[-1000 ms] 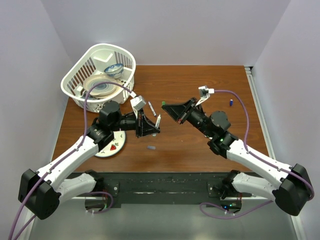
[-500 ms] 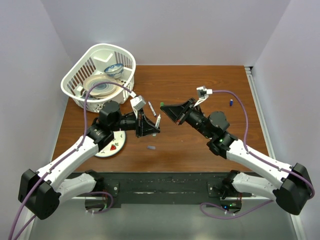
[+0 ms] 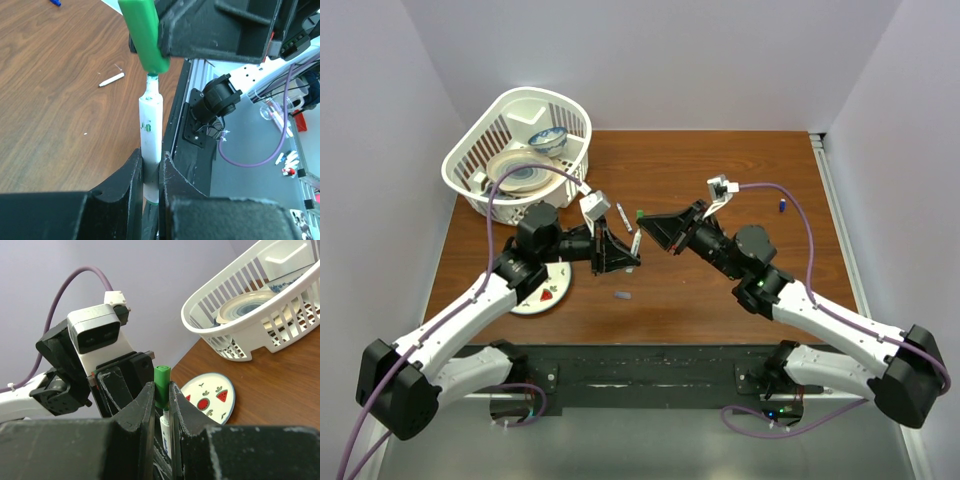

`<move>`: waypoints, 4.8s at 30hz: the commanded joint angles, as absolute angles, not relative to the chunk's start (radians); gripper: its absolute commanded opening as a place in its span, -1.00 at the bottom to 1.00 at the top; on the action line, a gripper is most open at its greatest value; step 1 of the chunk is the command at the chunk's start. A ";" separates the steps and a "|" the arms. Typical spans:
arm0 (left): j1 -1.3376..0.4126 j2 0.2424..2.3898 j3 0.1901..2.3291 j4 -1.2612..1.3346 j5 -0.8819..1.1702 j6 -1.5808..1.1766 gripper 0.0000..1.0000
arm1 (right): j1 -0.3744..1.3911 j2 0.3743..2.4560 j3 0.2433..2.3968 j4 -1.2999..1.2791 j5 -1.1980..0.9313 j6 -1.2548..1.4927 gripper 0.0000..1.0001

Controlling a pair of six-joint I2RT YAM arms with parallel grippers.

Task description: Insert the pens into the pen caps

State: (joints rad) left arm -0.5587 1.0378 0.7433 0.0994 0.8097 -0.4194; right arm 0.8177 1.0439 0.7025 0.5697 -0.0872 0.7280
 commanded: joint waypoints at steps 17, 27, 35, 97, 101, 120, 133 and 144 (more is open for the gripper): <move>-0.558 0.982 0.663 0.506 0.733 -0.707 -1.00 | 0.922 1.002 0.606 0.672 0.020 0.643 -1.00; -0.558 1.048 0.723 0.531 0.643 -0.672 -1.00 | 0.973 0.947 0.526 0.560 0.069 0.641 -1.00; -0.575 1.075 0.706 0.534 0.676 -0.641 -1.00 | 0.973 0.779 0.535 0.356 0.083 0.669 -0.41; -0.874 1.108 0.739 0.440 0.807 -0.477 -1.00 | 0.971 0.621 0.666 0.103 -0.086 0.486 -0.72; -0.874 1.109 0.729 0.475 0.790 -0.485 -1.00 | 0.973 0.601 0.625 0.121 -0.130 0.483 -1.00; -0.873 1.174 0.750 0.609 0.695 -0.431 -1.00 | 0.973 0.529 0.423 0.035 -0.276 0.574 -1.00; -0.867 1.238 0.857 0.561 0.661 -0.382 -1.00 | 0.973 0.518 0.311 0.054 -0.330 0.618 -1.00; -0.816 1.236 0.885 0.661 0.769 -0.453 -1.00 | 0.973 0.488 0.258 0.088 -0.477 0.623 -1.00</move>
State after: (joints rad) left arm -0.8749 1.2644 0.7170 0.3229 0.8787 -0.4129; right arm 0.9264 0.4618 0.3237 0.3397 -0.1375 0.5911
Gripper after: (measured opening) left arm 0.153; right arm 0.132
